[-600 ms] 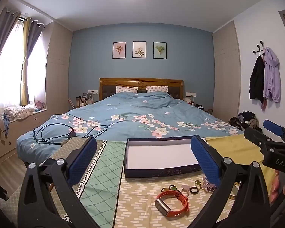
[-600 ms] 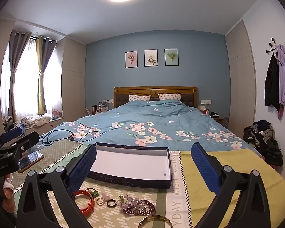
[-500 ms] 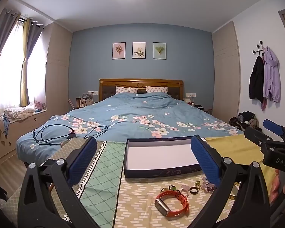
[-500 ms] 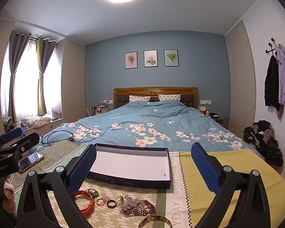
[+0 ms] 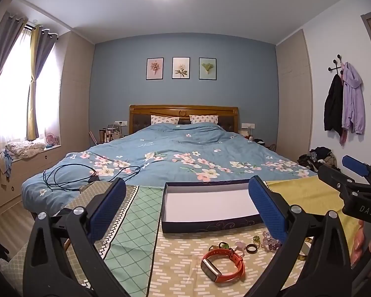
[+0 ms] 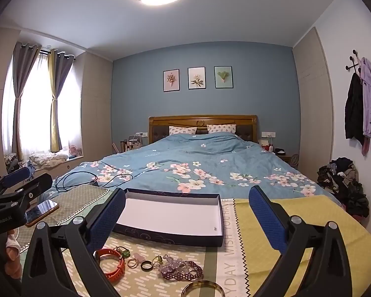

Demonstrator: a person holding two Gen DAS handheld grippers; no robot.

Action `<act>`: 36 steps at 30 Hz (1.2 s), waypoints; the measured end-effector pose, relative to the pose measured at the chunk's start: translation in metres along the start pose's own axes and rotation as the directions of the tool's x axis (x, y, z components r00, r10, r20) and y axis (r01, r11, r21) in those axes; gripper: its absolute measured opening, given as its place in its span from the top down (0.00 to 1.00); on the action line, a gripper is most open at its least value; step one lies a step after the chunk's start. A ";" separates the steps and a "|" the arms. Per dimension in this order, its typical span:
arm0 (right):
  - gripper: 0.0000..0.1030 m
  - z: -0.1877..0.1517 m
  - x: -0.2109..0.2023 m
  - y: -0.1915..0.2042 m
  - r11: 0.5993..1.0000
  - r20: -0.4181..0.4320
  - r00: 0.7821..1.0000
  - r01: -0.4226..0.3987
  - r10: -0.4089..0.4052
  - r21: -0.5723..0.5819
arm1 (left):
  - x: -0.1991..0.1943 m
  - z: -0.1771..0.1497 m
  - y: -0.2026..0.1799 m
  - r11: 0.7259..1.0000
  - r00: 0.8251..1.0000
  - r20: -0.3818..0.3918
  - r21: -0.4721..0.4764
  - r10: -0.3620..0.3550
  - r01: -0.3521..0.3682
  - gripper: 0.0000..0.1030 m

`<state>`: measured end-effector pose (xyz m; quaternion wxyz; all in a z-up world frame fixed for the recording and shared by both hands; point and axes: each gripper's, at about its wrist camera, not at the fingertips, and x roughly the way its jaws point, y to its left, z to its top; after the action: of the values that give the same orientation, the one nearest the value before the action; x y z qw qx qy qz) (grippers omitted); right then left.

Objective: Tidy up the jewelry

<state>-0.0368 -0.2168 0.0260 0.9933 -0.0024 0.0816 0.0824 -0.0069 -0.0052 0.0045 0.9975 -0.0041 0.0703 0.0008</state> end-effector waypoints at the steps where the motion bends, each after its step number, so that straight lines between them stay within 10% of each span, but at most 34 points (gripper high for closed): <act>1: 0.07 0.000 0.000 0.000 1.000 -0.001 1.000 -0.001 0.001 0.000 | 0.000 0.000 0.000 1.000 1.000 0.000 0.000 0.000 0.000 0.06; 36: 0.07 -0.002 0.003 0.000 1.000 -0.009 1.000 -0.011 0.011 0.012 | -0.002 -0.002 -0.001 1.000 1.000 0.006 0.002 -0.005 0.005 0.06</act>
<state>-0.0337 -0.2167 0.0232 0.9924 0.0037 0.0866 0.0873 -0.0095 -0.0067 0.0031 0.9977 -0.0033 0.0673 -0.0016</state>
